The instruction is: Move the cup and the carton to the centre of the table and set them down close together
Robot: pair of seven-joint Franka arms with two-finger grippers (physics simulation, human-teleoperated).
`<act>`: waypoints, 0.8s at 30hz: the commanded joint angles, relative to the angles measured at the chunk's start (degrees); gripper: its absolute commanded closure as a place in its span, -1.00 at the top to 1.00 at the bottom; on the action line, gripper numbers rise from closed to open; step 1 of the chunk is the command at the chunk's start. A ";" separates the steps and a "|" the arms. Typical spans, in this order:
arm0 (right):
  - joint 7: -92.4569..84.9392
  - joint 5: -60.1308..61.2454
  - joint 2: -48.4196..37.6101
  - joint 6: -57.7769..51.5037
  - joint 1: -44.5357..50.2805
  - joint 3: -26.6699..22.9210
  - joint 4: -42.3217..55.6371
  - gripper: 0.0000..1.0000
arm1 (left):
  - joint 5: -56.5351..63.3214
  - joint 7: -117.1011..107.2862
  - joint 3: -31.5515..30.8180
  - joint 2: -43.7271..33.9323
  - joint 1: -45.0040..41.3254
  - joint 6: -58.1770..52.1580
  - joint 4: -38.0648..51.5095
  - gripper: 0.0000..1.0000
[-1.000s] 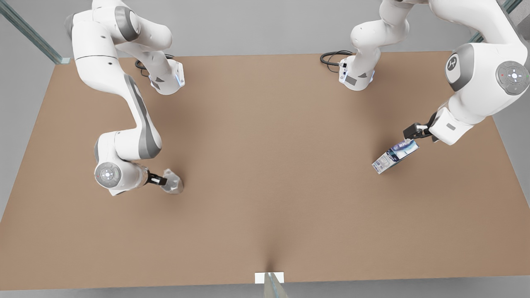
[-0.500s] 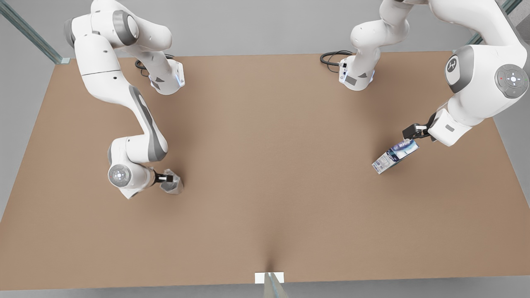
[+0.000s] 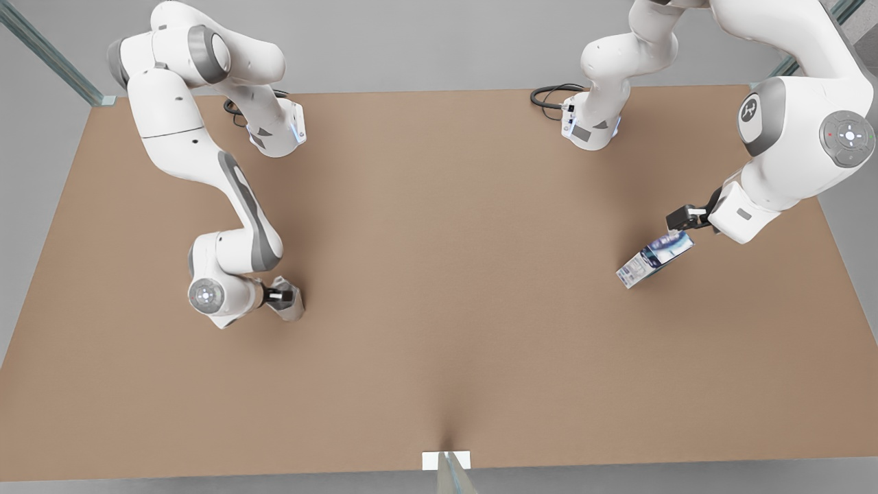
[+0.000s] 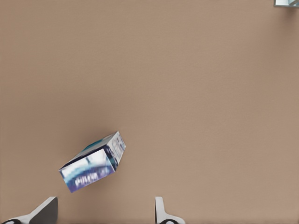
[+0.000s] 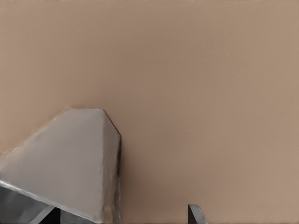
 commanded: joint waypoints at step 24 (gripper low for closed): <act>-0.03 2.67 5.04 -6.98 6.11 4.66 18.89 -0.57 | 0.18 14.13 -1.85 3.33 -0.10 0.70 -0.70 1.00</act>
